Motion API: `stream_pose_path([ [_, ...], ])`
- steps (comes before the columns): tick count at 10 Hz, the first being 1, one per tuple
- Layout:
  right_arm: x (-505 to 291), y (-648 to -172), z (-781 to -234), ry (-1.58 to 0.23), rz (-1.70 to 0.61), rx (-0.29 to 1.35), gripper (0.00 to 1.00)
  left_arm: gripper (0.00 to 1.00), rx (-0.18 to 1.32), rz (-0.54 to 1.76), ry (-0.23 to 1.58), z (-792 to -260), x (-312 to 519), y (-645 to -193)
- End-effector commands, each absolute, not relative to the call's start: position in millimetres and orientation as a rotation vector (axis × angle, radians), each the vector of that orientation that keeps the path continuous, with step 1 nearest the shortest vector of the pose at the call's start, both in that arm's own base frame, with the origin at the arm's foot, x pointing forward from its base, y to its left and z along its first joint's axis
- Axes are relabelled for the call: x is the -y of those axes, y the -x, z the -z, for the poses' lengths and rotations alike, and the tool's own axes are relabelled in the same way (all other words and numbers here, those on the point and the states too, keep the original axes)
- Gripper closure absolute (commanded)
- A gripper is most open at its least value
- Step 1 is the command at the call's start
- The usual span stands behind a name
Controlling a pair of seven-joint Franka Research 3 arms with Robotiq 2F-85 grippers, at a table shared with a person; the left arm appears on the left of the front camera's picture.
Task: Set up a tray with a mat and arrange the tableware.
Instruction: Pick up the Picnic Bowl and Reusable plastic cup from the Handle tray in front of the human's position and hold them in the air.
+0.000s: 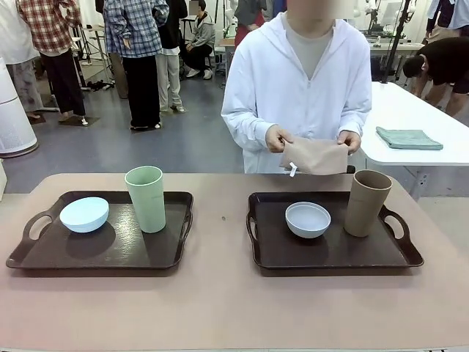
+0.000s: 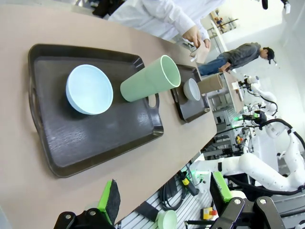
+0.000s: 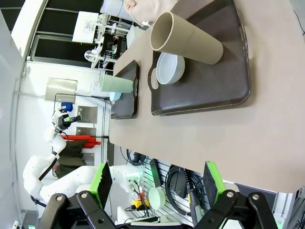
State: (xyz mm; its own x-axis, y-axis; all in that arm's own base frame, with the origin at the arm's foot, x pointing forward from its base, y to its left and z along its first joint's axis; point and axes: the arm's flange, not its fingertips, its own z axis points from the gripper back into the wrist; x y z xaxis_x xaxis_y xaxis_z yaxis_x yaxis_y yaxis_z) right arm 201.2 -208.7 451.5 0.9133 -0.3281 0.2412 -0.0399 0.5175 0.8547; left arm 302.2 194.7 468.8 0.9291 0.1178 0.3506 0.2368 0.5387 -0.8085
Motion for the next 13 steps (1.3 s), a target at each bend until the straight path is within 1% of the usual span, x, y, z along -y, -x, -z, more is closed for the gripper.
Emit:
stream_pose_path([
  [1,210,-203,-452,-1.042,0.171,0.421,0.00,0.00,0.396,0.063,1.016,-470,-196,-302],
  [3,209,-201,-451,-1.019,0.179,0.400,0.00,0.00,0.389,0.073,1.006,-469,-195,-302],
  [4,207,-218,-462,-1.011,0.090,0.428,0.00,0.00,0.404,0.094,0.943,-491,-175,-318],
  [5,204,-232,-471,-0.917,0.025,0.484,0.00,0.00,0.397,0.140,0.856,-513,-156,-330],
  [6,199,-244,-479,-0.886,-0.048,0.496,0.00,0.00,0.400,0.167,0.784,-538,-137,-340],
  [7,198,-254,-484,-0.836,-0.123,0.549,0.00,0.00,0.399,0.199,0.747,-559,-119,-347],
  [9,192,-286,-488,-0.824,-0.329,0.617,0.00,0.00,0.372,0.234,0.624,-612,-65,-365],
  [10,189,-300,-486,-0.828,-0.427,0.634,0.00,0.00,0.355,0.238,0.569,-630,-36,-373],
  [11,184,-311,-486,-0.855,-0.522,0.634,0.00,0.00,0.338,0.244,0.524,-642,-4,-381],
  [13,169,-327,-488,-0.804,-0.647,0.661,0.00,0.00,0.295,0.249,0.402,-649,70,-398],
])
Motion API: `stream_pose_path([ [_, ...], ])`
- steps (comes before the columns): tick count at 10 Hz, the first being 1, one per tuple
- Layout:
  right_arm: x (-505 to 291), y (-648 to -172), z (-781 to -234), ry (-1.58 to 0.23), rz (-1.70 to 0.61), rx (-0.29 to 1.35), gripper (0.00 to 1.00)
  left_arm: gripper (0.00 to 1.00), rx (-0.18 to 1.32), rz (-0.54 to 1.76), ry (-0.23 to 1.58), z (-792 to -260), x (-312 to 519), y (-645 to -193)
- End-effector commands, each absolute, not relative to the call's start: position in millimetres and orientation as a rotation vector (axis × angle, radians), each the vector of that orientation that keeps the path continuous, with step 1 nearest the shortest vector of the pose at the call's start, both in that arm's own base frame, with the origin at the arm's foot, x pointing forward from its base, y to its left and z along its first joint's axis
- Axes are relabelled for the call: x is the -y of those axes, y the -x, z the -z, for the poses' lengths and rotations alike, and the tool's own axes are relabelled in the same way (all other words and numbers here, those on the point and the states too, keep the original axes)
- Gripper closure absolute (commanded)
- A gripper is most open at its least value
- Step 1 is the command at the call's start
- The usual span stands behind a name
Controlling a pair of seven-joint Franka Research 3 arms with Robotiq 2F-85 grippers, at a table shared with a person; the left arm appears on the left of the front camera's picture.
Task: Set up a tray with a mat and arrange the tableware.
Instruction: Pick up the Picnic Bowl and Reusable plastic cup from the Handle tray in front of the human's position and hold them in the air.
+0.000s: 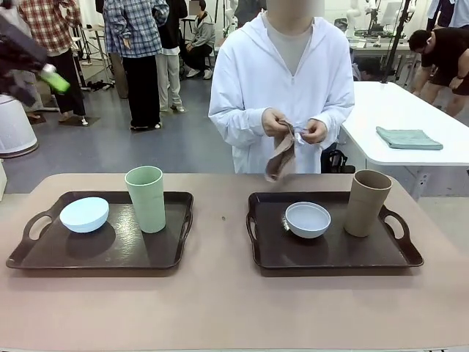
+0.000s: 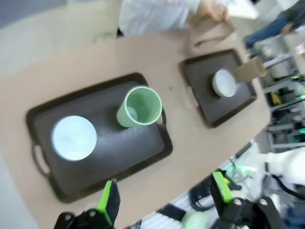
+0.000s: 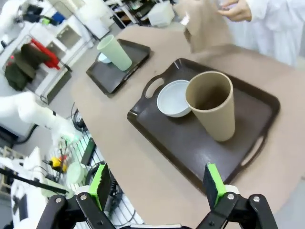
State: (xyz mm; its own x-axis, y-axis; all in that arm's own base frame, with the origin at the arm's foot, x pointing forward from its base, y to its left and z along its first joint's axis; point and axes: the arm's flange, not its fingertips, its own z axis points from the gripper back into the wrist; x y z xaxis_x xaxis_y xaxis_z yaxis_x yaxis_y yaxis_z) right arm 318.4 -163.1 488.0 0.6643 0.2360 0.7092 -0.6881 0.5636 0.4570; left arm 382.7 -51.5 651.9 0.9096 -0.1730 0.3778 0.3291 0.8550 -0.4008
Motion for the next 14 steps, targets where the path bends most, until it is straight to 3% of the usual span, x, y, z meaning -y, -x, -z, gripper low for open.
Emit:
stream_pose_path([
  [1,164,-330,-487,-0.774,-0.675,0.655,0.00,0.00,0.266,0.254,0.352,-645,101,-405],
  [5,165,-339,-472,-0.737,-0.729,0.622,0.00,0.00,0.190,0.261,0.190,-609,203,-424],
  [7,164,-346,-466,-0.746,-0.689,0.623,0.00,0.00,0.258,0.219,0.154,-589,236,-425],
  [8,163,-338,-474,-0.754,-0.707,0.625,0.00,0.00,0.192,0.284,0.209,-596,209,-420],
  [13,164,-338,-471,-0.753,-0.698,0.616,0.00,0.00,0.202,0.264,0.199,-593,211,-425],
  [14,168,-358,-465,-0.696,-0.812,0.697,0.00,0.00,0.214,0.243,0.185,-591,229,-435],
])
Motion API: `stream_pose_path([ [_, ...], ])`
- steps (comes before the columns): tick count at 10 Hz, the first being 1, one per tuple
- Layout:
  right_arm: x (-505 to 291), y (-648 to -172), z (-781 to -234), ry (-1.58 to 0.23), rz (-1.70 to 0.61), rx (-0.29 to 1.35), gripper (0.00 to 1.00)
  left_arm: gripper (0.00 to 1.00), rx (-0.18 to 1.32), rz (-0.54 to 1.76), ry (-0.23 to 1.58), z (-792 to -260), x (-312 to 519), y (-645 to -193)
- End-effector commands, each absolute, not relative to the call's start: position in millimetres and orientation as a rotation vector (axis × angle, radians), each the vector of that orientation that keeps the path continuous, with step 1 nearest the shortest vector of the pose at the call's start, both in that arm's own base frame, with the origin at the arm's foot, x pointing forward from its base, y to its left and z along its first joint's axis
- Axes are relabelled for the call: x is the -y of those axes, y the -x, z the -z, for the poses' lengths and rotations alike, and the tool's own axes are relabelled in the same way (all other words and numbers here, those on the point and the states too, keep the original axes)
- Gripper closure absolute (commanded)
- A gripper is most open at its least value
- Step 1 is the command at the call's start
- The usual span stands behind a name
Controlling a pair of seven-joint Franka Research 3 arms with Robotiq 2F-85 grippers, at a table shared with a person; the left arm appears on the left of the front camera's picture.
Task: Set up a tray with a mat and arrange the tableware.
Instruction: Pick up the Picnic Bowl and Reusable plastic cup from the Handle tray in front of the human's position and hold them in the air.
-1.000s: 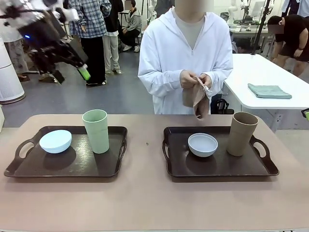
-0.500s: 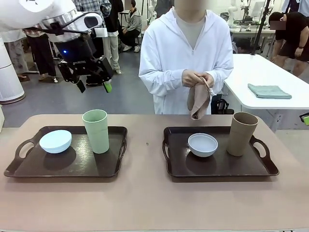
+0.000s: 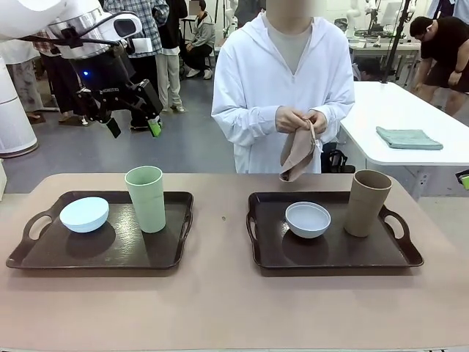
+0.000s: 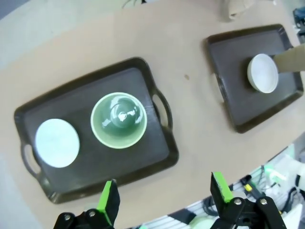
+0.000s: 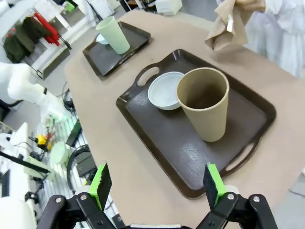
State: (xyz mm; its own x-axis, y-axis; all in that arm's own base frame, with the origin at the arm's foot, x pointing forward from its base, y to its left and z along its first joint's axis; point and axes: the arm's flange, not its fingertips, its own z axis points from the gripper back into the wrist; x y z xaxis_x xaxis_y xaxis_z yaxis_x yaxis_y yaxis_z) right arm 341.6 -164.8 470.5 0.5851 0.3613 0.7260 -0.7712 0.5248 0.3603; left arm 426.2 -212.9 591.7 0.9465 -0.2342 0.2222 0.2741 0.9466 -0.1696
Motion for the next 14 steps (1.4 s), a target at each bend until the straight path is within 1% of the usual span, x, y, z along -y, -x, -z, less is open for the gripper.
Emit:
stream_pose_path([
  [1,172,-372,-458,-0.655,-0.910,0.726,0.00,0.00,0.222,0.260,0.164,-595,255,-442],
  [2,175,-383,-453,-0.594,-1.009,0.749,0.00,0.00,0.238,0.287,0.140,-601,283,-447],
  [4,165,-406,-445,-0.540,-1.145,0.760,0.00,0.00,0.266,0.336,0.087,-605,335,-460],
  [7,132,-428,-428,-0.550,-1.277,0.744,0.00,0.00,0.238,0.374,0.057,-588,387,-482],
  [9,109,-437,-413,-0.539,-1.294,0.747,0.00,0.00,0.231,0.396,-0.012,-570,422,-488],
  [12,115,-443,-400,-0.539,-1.268,0.709,0.00,0.00,0.255,0.465,-0.078,-543,458,-482],
  [13,118,-442,-401,-0.559,-1.211,0.720,0.00,0.00,0.225,0.496,-0.068,-542,456,-475],
  [14,109,-440,-406,-0.547,-1.287,0.688,0.00,0.00,0.240,0.482,-0.035,-539,448,-478],
])
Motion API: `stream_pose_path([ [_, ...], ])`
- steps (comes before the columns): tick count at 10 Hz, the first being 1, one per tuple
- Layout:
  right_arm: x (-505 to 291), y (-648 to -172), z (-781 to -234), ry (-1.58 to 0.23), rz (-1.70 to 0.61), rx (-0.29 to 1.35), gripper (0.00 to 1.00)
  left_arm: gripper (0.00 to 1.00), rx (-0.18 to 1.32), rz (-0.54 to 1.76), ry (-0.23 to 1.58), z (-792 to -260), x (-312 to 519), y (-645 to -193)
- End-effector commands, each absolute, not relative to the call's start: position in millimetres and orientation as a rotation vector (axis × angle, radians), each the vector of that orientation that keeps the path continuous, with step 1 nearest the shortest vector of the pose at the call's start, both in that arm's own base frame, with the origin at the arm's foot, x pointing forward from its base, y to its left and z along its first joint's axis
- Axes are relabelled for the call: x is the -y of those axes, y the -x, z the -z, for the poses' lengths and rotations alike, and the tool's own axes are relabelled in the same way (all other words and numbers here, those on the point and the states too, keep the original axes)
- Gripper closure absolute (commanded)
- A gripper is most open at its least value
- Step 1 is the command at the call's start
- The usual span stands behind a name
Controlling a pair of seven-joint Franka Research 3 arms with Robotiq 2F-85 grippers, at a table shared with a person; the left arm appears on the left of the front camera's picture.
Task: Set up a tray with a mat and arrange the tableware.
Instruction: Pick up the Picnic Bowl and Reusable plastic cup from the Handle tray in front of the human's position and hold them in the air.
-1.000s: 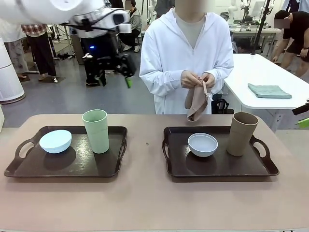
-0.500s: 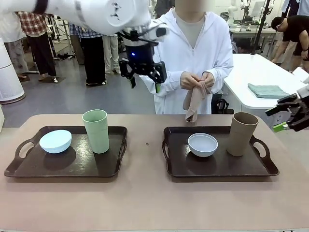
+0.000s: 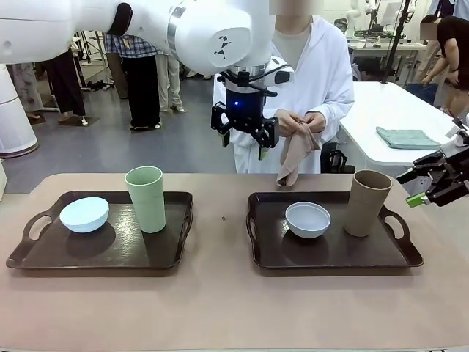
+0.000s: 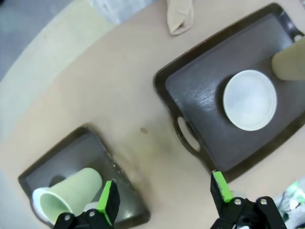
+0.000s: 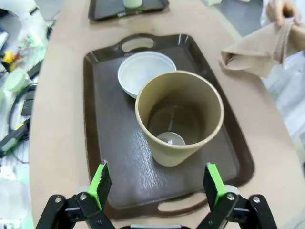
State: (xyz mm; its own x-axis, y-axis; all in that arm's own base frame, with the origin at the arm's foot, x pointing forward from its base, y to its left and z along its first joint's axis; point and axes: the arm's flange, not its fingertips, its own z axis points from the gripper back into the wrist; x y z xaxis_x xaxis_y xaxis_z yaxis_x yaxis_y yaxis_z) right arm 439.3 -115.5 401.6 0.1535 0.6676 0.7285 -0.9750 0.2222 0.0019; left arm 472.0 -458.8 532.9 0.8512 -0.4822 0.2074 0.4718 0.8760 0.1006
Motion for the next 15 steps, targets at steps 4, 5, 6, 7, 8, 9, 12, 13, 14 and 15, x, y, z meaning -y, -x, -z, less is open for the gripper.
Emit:
stream_pose_path([
  [4,109,-440,-406,-0.547,-1.287,0.688,0.00,0.00,0.240,0.482,-0.035,-539,448,-478],
  [5,111,-441,-404,-0.549,-1.279,0.684,0.00,0.00,0.240,0.482,-0.035,-539,448,-478],
  [6,121,-457,-397,-0.602,-1.370,0.697,0.00,0.00,0.237,0.480,-0.049,-536,450,-481],
  [7,138,-471,-393,-0.641,-1.320,0.723,0.00,0.00,0.280,0.485,-0.061,-537,464,-479],
  [8,156,-483,-386,-0.644,-1.252,0.720,0.00,0.00,0.301,0.510,-0.083,-540,480,-478],
  [9,169,-490,-377,-0.694,-1.216,0.676,0.00,0.00,0.311,0.528,-0.112,-536,496,-480],
  [12,174,-507,-354,-0.731,-1.147,0.714,0.00,0.00,0.275,0.573,-0.090,-502,531,-495],
  [13,165,-510,-347,-0.745,-1.151,0.763,0.00,0.00,0.255,0.564,-0.066,-489,537,-498],
  [14,155,-508,-341,-0.757,-1.149,0.780,0.00,0.00,0.250,0.543,-0.040,-478,539,-498],
  [15,147,-506,-335,-0.770,-1.149,0.786,0.00,0.00,0.242,0.527,-0.016,-471,539,-496],
])
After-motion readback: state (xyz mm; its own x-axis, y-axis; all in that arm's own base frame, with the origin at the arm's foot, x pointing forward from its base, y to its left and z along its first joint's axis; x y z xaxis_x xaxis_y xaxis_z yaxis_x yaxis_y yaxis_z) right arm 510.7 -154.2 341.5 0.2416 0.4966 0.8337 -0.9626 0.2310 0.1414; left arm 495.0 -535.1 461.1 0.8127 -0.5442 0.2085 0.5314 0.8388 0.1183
